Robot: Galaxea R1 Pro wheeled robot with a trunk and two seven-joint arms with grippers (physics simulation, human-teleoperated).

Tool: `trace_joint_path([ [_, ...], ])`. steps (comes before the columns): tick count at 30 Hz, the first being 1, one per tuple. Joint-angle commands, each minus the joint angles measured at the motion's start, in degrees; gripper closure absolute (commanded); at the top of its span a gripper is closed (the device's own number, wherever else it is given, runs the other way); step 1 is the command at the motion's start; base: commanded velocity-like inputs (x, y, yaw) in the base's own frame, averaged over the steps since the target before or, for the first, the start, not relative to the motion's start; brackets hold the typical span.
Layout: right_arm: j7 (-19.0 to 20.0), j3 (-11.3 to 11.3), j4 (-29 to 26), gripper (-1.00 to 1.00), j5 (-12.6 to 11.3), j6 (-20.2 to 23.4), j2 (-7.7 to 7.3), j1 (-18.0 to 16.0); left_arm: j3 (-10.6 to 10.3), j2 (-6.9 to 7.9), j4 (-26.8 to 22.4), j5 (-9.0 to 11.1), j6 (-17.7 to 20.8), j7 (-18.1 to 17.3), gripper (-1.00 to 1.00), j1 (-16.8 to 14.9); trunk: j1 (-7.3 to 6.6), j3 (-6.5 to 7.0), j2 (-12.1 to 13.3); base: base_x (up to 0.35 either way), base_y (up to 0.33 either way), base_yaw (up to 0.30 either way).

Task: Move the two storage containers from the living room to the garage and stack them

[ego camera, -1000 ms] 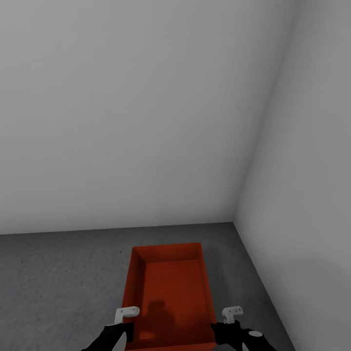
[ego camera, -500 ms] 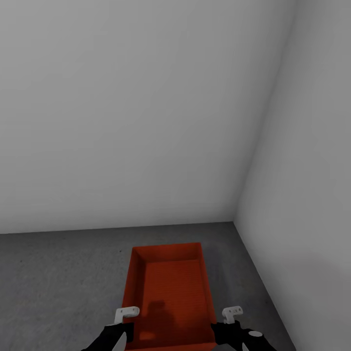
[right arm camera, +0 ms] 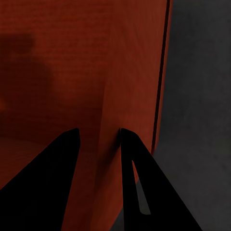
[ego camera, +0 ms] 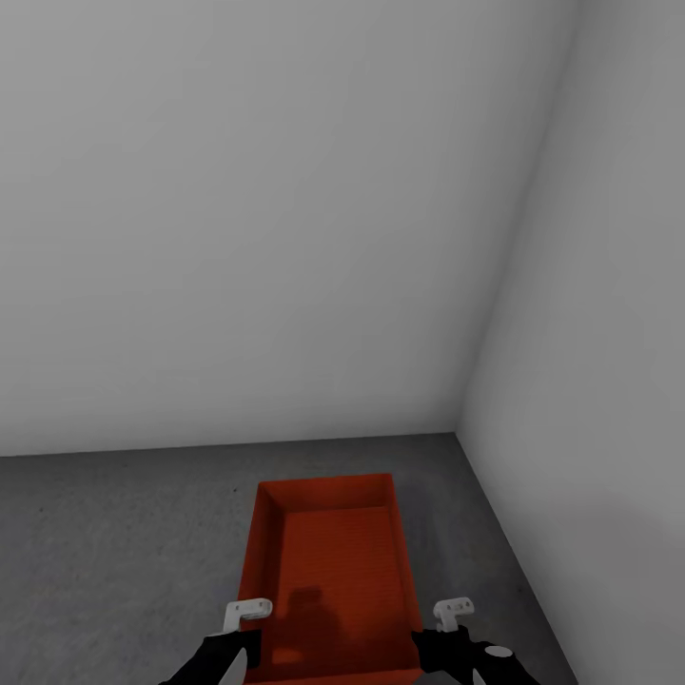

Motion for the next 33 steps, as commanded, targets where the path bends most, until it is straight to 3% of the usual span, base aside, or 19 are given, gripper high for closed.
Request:
trace_joint_path([
  [1, 0.46, 0.52, 0.07, 1.00, 0.00, 0.42, 0.04, 0.05, -0.54, -0.97, -0.47, 0.83, -2.57, -0.33, 1.00, -0.06, -0.01, -0.05, -0.02, 0.000, 0.000, 0.000],
  [10, 0.47, 0.52, 0.07, 1.00, -0.05, 0.33, 0.03, 0.05, -0.57, -1.04, -0.45, 0.76, -2.57, -0.26, 1.00, -0.04, -0.01, -0.05, -0.02, 0.000, 0.000, 0.000],
  [11, 0.47, 0.52, 0.07, 1.00, -0.04, 0.33, 0.03, 0.05, -0.57, -1.05, -0.44, 0.75, -2.57, -0.26, -1.00, -0.04, -0.01, -0.05, -0.02, 0.000, 0.000, 0.000],
  [12, 0.47, 0.52, 0.07, -1.00, -0.06, 0.33, 0.03, 0.05, -0.62, -1.07, -0.36, 0.72, -2.57, -0.26, -1.00, -0.05, -0.01, -0.05, -0.02, 0.000, 0.000, 0.000],
  [33, 0.47, 0.51, 0.07, -1.00, -0.16, 0.33, 0.03, 0.05, -0.59, -0.88, -0.18, 0.87, -2.57, -0.22, -1.00, -0.06, -0.01, -0.05, -0.02, 0.000, 0.000, 0.000],
])
